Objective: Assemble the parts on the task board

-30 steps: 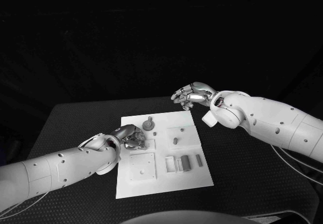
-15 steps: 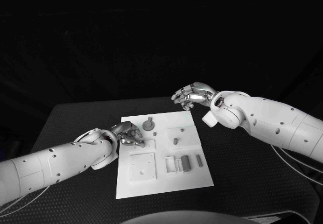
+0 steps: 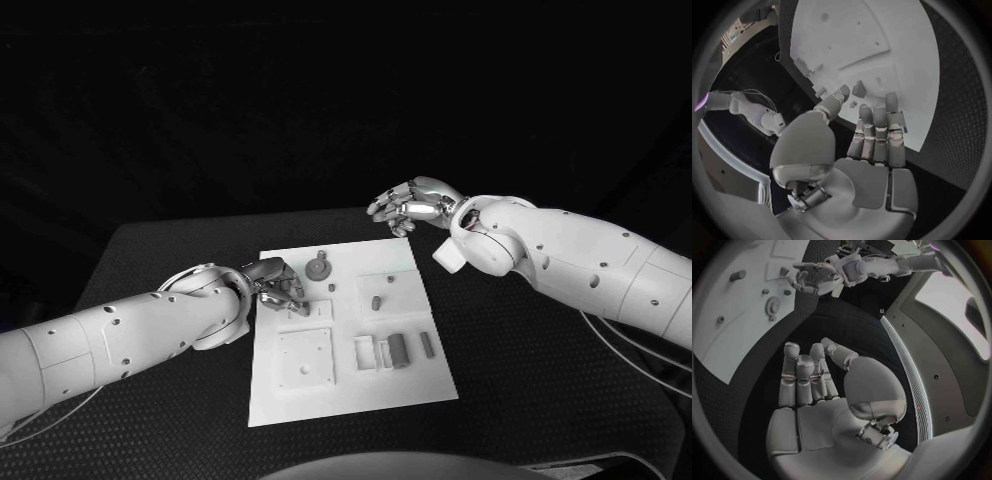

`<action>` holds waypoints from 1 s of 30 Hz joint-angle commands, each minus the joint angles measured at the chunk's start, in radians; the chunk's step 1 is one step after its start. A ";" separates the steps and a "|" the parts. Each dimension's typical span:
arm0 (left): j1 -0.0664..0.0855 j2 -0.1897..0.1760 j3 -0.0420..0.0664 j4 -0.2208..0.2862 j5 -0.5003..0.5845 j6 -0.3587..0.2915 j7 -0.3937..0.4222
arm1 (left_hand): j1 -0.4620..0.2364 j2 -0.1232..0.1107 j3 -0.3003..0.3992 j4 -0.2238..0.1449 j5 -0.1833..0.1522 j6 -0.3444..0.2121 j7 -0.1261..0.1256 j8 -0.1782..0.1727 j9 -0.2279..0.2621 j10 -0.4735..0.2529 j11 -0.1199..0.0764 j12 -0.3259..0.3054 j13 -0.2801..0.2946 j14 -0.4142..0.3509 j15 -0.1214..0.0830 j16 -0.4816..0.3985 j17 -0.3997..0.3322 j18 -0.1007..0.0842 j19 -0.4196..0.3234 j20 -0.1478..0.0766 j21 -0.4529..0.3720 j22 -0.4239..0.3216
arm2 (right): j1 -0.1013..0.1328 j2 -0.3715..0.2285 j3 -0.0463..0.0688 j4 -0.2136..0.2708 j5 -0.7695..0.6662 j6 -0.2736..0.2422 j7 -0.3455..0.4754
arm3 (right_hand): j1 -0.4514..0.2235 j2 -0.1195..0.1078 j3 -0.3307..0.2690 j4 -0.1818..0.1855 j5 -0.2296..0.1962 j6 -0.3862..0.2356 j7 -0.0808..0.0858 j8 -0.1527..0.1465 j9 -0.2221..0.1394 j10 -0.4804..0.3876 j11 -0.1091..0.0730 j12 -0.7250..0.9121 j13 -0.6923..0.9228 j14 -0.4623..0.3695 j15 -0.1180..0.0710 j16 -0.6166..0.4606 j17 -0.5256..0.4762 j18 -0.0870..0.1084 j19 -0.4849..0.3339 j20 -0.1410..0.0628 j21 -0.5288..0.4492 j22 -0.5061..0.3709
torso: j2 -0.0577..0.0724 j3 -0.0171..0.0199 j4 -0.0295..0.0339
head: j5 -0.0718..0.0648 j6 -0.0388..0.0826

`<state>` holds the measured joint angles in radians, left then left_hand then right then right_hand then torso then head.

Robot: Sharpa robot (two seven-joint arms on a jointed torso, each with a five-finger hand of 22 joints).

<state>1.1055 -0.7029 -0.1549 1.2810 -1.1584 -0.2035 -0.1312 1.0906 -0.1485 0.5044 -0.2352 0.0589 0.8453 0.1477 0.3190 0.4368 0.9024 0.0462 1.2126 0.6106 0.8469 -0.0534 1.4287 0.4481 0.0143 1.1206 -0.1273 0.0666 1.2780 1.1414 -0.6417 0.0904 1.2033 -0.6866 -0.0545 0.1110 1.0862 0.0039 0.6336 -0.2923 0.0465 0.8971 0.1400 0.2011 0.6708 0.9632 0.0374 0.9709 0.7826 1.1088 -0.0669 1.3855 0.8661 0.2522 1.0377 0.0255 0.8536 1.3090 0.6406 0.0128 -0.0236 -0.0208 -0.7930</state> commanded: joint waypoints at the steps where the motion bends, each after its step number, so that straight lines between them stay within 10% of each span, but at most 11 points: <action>1: 0.001 0.004 0.000 0.000 -0.044 0.072 0.013 | 0.006 0.006 0.009 0.005 0.006 -0.013 0.000 -0.006 -0.004 0.015 -0.010 0.011 0.003 0.019 -0.006 0.009 0.003 -0.014 0.020 -0.005 0.009 0.005 | 0.000 0.001 0.001 0.000 -0.004 0.014 0.007 | 0.002 -0.004 -0.007 -0.001 0.004 0.002 0.007 -0.006 -0.001 0.002 -0.002 0.006 -0.001 0.004 -0.006 -0.003 -0.001 0.010 0.006 -0.002 -0.003 0.012 | 0.001 -0.0004 -0.0010 | 0.000 0.000; 30: 0.001 0.029 0.000 -0.026 -0.075 0.085 0.005 | -0.040 0.080 0.008 0.045 0.046 -0.038 -0.017 -0.035 -0.026 0.042 -0.026 0.043 0.021 0.046 -0.028 0.042 0.015 -0.014 0.057 -0.021 0.010 0.043 | 0.000 0.001 0.001 0.000 -0.004 0.013 0.007 | 0.001 -0.004 -0.008 -0.001 0.004 0.003 0.007 -0.006 -0.001 0.002 -0.002 0.007 -0.002 0.004 -0.005 -0.003 -0.001 0.010 0.006 -0.002 -0.003 0.012 | 0.000 -0.0008 0.0011 | -0.003 0.000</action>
<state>1.1053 -0.6781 -0.1557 1.2553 -1.2045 -0.1506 -0.1178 1.0562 -0.0692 0.5115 -0.1938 0.0997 0.8142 0.1301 0.2866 0.4116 0.9363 0.0192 1.2498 0.6306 0.8885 -0.0770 1.4638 0.4617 0.0146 1.1726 -0.1467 0.0784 1.3080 1.1415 -0.6404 0.0905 1.2027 -0.6865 -0.0540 0.1107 1.0862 0.0039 0.6308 -0.2951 0.0465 0.8995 0.1411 0.2011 0.6709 0.9632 0.0374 0.9709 0.7818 1.1113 -0.0689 1.3855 0.8661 0.2481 1.0377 0.0255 0.8536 1.3090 0.6410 0.0117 -0.0226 -0.0223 -0.7920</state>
